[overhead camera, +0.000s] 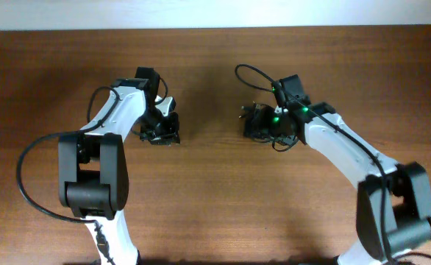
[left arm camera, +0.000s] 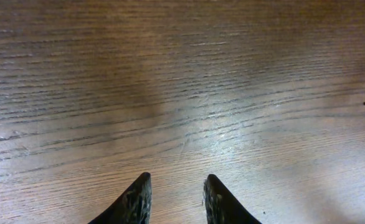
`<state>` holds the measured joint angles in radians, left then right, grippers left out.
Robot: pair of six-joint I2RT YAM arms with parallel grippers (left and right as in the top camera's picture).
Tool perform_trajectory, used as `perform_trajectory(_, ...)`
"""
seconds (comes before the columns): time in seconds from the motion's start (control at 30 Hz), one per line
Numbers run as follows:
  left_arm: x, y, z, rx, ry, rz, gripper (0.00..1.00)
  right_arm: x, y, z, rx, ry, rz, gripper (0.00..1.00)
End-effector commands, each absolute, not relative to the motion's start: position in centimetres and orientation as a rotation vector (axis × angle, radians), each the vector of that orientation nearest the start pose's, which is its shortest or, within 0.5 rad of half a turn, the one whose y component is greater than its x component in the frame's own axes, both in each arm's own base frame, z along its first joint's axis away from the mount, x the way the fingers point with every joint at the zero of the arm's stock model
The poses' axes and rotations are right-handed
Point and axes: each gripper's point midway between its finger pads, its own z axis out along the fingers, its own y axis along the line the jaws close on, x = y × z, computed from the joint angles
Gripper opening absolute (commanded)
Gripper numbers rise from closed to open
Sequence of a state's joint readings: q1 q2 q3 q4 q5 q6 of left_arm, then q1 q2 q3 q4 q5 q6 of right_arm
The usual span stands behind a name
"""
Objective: Untangle cables
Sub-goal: 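Reach the right gripper forward and grasp the black cable bundle, then lift the bundle with the right gripper and carry it toward the left gripper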
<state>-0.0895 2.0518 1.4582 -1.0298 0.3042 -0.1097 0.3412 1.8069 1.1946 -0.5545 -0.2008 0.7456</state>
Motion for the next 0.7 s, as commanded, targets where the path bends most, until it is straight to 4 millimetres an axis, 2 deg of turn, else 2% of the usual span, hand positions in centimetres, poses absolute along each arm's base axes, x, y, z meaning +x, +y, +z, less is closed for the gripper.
perform_trajectory(0.0, 35.8, -8.7, 2.1, -0.048, 3.193, -0.502, 0.29, 37.2, 18.9, 3.9, 0.454, 2.844, 0.573, 0.55)
perform_trajectory(0.03, 35.8, -8.7, 2.1, -0.048, 3.193, -0.502, 0.29, 37.0, 19.3, 3.5, 0.444, 2.851, 0.574, 0.54)
perform_trajectory(0.07, 35.8, -8.7, 2.1, -0.048, 3.193, -0.502, 0.29, 36.7, 19.9, 3.5, 0.427, 2.862, 0.59, 0.48)
perform_trajectory(0.2, 35.8, -8.7, 2.1, -0.048, 3.193, -0.501, 0.27, 35.7, 21.8, 3.5, 0.351, 2.876, 0.594, 0.42)
perform_trajectory(0.3, 35.8, -8.7, 2.1, -0.048, 3.193, -0.502, 0.27, 36.0, 22.2, 3.7, 0.337, 2.858, 0.603, 0.39)
perform_trajectory(0.33, 35.8, -8.7, 2.1, -0.048, 3.193, -0.502, 0.27, 36.2, 22.0, 3.7, 0.373, 2.851, 0.596, 0.37)
perform_trajectory(0.47, 35.8, -8.7, 2.1, -0.048, 3.193, -0.502, 0.27, 36.9, 19.7, 2.8, 0.765, 2.764, 0.46, 0.38)
perform_trajectory(0.5, 35.8, -8.7, 2.1, -0.048, 3.193, -0.502, 0.28, 37.1, 19.4, 2.8, 0.815, 2.74, 0.444, 0.38)
perform_trajectory(0.67, 35.8, -8.7, 2.1, -0.048, 3.193, -0.502, 0.28, 38.7, 20.1, 3.6, 0.804, 2.671, 0.511, 0.38)
